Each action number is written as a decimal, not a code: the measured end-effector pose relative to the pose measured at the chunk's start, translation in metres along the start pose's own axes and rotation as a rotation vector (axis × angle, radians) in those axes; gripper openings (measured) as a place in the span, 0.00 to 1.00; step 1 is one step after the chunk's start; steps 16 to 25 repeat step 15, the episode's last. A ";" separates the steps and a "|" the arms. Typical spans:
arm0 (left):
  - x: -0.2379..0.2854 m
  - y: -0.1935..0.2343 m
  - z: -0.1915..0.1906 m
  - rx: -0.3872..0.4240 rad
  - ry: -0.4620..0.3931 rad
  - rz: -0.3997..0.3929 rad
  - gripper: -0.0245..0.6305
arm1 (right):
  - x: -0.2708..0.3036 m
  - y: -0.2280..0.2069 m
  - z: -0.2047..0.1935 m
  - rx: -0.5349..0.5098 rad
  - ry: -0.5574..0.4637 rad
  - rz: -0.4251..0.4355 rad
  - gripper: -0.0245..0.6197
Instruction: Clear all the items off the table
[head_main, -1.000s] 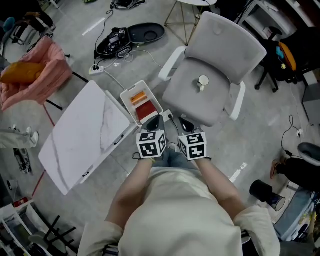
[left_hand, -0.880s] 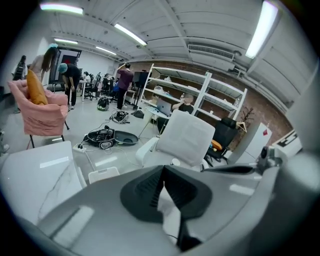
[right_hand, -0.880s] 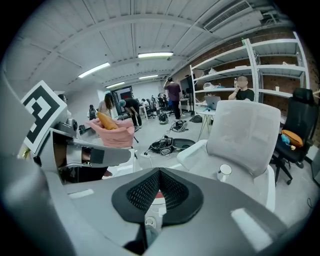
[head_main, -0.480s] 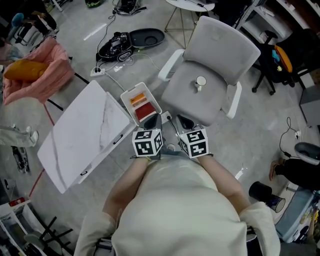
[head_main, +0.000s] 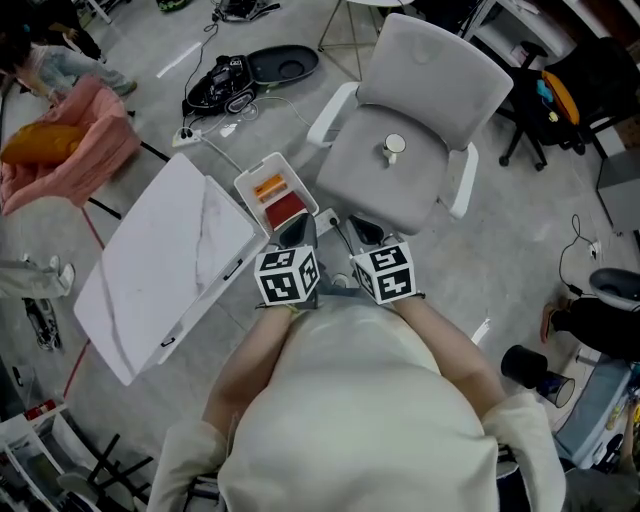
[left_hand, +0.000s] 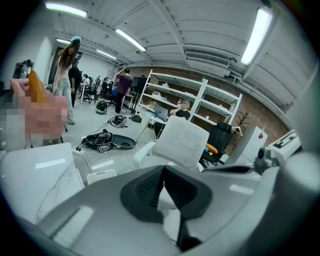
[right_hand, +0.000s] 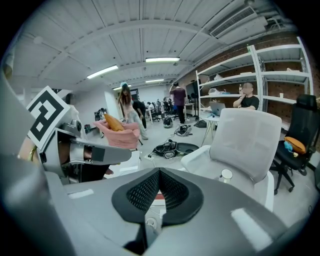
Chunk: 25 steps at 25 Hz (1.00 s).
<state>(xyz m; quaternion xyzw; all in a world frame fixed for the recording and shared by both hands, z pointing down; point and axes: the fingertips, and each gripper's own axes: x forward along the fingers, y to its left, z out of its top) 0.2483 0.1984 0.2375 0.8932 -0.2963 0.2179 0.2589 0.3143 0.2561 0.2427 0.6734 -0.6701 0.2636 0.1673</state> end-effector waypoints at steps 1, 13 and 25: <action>0.000 -0.001 -0.001 0.000 0.000 -0.001 0.05 | -0.001 0.000 -0.001 0.001 0.000 0.002 0.03; -0.001 -0.003 0.001 0.003 -0.002 -0.005 0.05 | -0.001 0.004 -0.004 0.006 0.001 0.007 0.03; -0.001 -0.004 0.001 0.005 -0.005 -0.008 0.05 | -0.001 0.005 -0.005 0.006 0.001 0.007 0.03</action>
